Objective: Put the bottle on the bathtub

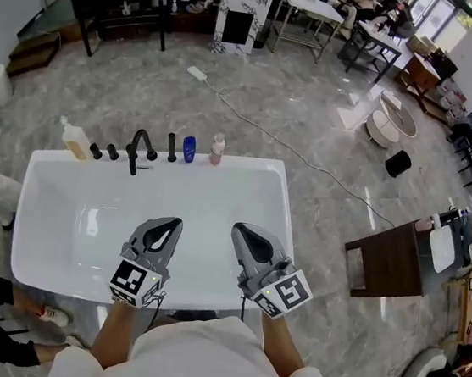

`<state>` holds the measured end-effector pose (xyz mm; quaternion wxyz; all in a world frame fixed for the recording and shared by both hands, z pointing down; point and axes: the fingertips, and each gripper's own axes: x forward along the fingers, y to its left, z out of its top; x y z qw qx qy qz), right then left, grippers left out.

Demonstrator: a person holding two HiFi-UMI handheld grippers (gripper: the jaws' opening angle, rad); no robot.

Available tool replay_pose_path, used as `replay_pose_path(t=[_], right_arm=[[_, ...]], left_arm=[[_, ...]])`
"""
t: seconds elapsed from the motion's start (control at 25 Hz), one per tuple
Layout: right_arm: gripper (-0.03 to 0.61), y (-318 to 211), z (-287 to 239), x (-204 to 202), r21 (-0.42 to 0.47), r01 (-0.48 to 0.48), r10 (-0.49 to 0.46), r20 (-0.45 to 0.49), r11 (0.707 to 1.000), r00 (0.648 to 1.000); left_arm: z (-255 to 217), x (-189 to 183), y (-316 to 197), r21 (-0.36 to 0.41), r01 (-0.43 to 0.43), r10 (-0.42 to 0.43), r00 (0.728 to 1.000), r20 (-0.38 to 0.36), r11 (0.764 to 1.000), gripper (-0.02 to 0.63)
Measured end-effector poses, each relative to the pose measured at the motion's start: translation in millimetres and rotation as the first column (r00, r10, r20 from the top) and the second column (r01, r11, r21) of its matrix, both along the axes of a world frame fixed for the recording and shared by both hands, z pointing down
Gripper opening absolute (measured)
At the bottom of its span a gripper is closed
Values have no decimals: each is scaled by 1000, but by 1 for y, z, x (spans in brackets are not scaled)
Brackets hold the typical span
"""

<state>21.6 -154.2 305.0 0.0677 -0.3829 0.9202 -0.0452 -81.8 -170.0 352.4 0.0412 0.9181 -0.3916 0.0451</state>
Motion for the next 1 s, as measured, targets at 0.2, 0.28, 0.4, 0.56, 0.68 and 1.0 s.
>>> replay_pose_path(t=[0.2, 0.28, 0.4, 0.56, 0.68, 1.0], right_arm=[[-8, 5, 10, -5, -31, 23, -23, 0, 999, 1000], [-8, 6, 12, -5, -37, 28, -28, -8, 999, 1000], [-8, 8, 15, -4, -44, 33, -34, -25, 998, 999], [-8, 9, 19, -1, -55, 37, -40, -48, 998, 998], [-8, 10, 23, 0, -58, 43, -46, -58, 997, 997], [-8, 13, 30, 3, -74, 52, -57, -72, 996, 996]], left_arm=[[-3, 0, 5, 8, 4, -4, 1000, 4, 1000, 8], [-4, -1, 5, 7, 9, -9, 1000, 7, 1000, 8], [-6, -2, 5, 10, 16, -17, 1000, 12, 1000, 8], [-7, 3, 8, 12, 19, -19, 1000, 12, 1000, 8], [-4, 6, 11, 10, 18, -18, 1000, 13, 1000, 8], [-3, 14, 11, 8, 20, -21, 1000, 8, 1000, 8]])
